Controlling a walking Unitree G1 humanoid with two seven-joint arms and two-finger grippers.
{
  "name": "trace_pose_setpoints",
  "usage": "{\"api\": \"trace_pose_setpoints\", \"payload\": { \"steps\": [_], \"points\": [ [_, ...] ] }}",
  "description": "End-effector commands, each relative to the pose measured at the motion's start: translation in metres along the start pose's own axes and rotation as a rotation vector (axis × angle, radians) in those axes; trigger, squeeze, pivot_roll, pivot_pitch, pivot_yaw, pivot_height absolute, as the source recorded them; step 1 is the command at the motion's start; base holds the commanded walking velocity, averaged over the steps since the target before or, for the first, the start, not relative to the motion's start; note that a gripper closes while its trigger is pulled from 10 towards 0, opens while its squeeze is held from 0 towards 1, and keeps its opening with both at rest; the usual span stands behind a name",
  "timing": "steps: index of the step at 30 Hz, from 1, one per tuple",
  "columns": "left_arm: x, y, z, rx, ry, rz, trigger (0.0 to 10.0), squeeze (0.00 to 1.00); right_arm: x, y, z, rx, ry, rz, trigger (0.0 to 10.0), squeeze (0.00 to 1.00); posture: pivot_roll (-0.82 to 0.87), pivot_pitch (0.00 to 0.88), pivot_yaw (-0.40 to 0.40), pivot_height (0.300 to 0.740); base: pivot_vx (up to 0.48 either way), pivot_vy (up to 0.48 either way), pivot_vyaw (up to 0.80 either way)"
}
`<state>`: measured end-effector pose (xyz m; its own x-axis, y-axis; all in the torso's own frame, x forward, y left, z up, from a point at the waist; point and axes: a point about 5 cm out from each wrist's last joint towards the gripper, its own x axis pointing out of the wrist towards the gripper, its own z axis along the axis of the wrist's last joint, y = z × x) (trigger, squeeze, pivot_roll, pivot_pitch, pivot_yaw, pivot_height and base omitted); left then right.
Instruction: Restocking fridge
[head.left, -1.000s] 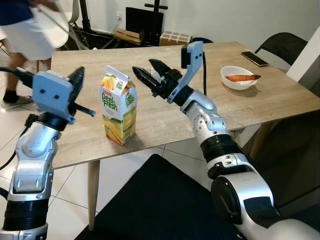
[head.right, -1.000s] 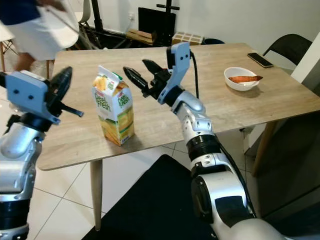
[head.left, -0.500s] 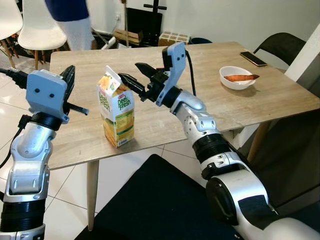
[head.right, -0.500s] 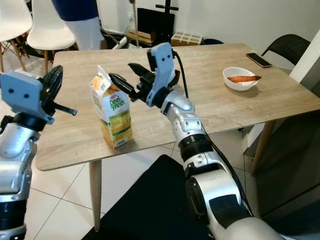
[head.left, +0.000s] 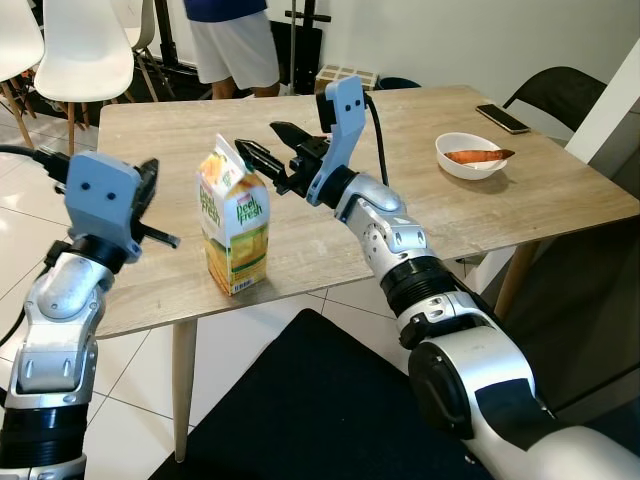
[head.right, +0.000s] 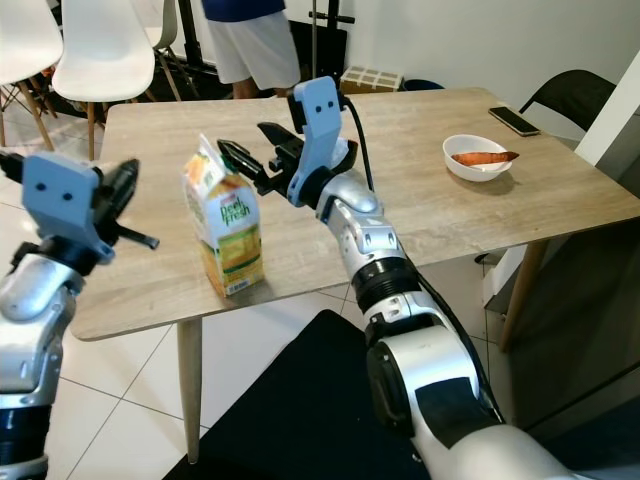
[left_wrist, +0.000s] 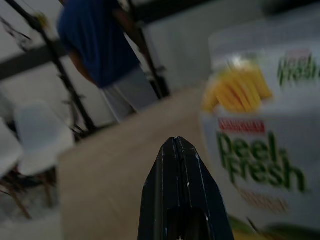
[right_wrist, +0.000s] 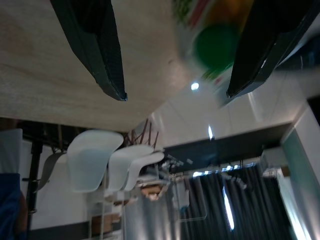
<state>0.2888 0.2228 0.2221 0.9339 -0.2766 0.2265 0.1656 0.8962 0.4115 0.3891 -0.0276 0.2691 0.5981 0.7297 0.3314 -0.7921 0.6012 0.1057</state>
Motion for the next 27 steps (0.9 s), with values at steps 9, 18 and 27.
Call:
{"api": "trace_pose_setpoints", "payload": {
  "steps": [9, 18, 27],
  "points": [
    [-0.015, 0.021, -0.058, 0.027, 0.315, 0.171, 10.0, 0.0, -0.005, -0.013, 0.014, 0.052, -0.088, -0.051, 10.0, 0.0, -0.02, 0.044, -0.099, 0.74, 0.0, 0.0, 0.0],
    [-0.016, 0.014, -0.088, 0.033, 0.407, 0.145, 10.0, 0.0, -0.013, -0.02, 0.012, 0.052, -0.091, -0.081, 10.0, 0.0, -0.03, 0.049, -0.097, 0.74, 0.0, 0.0, 0.0],
    [0.002, -0.004, -0.095, -0.005, 0.345, 0.026, 10.0, 0.0, -0.027, -0.031, 0.015, 0.08, -0.158, -0.11, 10.0, 0.0, -0.04, 0.048, -0.095, 0.74, 0.0, 0.0, 0.0]
  ]
}}
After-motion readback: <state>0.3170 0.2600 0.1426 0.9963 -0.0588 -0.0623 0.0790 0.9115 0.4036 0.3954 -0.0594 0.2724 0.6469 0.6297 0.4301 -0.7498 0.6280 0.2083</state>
